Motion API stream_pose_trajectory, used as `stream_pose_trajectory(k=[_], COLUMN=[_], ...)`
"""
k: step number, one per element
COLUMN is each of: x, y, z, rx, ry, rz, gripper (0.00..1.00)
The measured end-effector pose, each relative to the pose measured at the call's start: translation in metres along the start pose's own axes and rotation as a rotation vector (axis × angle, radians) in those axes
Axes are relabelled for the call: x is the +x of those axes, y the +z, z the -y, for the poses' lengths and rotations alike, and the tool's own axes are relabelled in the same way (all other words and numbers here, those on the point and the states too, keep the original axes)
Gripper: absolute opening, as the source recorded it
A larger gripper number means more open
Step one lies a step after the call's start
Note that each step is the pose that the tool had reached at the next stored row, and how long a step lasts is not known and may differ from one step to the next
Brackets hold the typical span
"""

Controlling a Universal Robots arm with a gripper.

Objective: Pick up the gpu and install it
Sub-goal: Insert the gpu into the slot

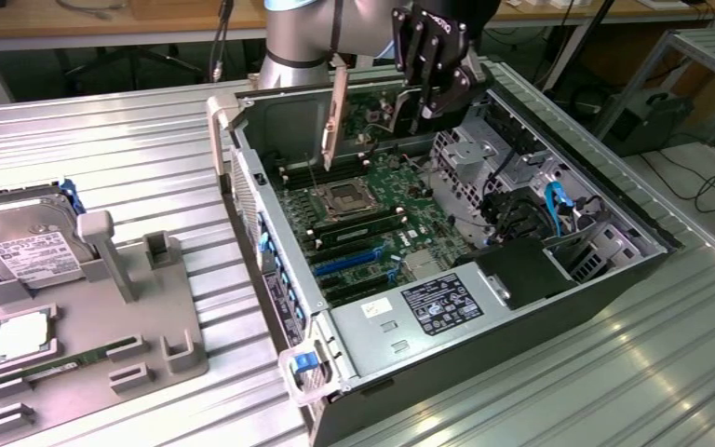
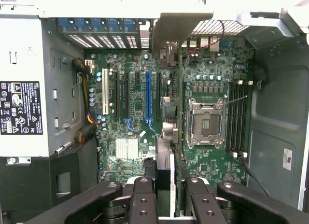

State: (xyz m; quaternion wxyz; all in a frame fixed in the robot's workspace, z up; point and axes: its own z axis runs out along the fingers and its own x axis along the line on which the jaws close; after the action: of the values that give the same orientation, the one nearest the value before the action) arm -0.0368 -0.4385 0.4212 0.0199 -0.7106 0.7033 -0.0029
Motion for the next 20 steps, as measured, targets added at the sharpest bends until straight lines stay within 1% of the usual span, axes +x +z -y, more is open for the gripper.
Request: stream_pose_trajectory(k=[20], x=[0.0002], y=[0.0068], z=[-0.0002], rx=[0.0000], ry=[0.000], rz=[0.0000], gripper=[0.28])
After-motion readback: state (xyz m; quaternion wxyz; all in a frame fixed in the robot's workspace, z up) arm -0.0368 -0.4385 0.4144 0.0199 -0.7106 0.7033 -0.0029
